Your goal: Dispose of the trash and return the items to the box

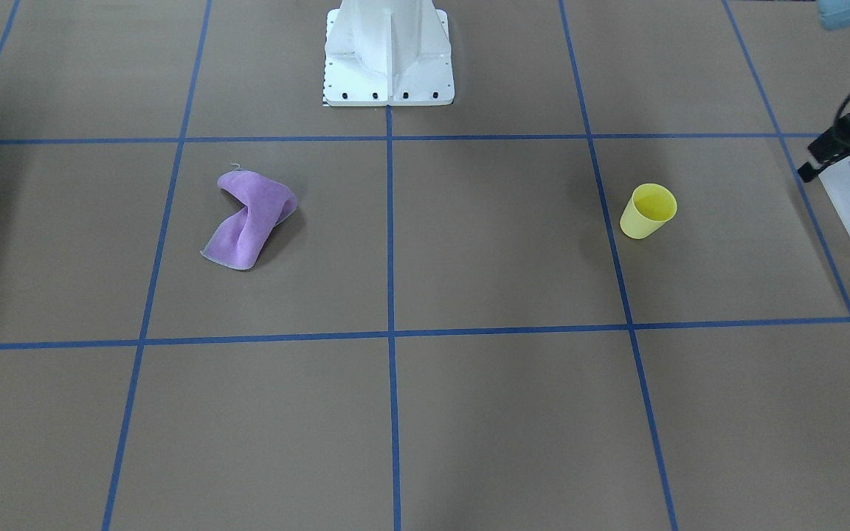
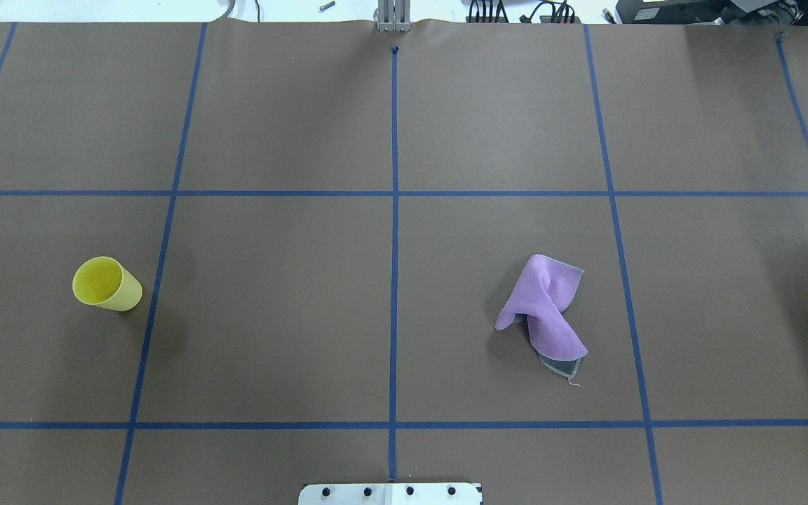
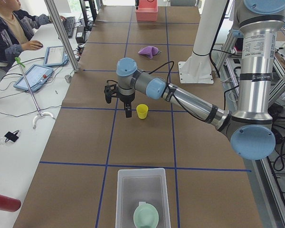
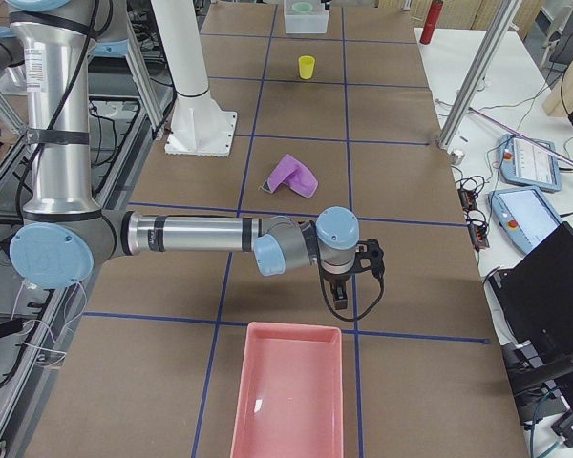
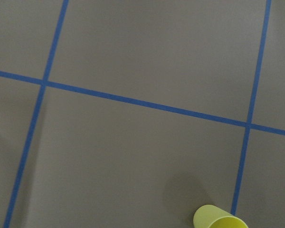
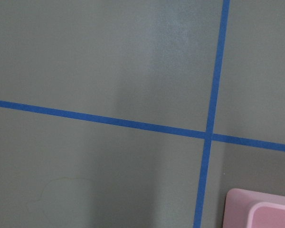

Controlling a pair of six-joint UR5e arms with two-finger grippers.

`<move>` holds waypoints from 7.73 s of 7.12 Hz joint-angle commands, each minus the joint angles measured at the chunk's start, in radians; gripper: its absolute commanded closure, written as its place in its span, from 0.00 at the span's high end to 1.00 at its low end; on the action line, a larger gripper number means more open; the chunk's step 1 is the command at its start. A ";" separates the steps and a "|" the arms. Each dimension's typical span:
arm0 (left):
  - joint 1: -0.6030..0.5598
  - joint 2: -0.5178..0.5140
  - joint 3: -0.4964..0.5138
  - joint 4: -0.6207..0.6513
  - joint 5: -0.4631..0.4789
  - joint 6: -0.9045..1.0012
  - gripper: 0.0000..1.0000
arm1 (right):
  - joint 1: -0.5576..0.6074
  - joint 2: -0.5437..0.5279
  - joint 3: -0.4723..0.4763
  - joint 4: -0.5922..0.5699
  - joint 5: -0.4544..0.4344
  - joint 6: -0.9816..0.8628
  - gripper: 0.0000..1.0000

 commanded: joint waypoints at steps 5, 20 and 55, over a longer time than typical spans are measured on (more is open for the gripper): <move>0.290 -0.040 0.183 -0.283 0.126 -0.156 0.82 | -0.014 0.000 -0.002 0.015 -0.001 0.031 1.00; 0.203 0.088 0.160 -0.466 -0.033 -0.059 0.00 | -0.034 0.004 -0.008 0.015 -0.001 0.101 1.00; -0.238 0.022 0.099 0.090 -0.126 0.492 0.98 | -0.695 0.164 0.398 -0.002 -0.364 0.986 1.00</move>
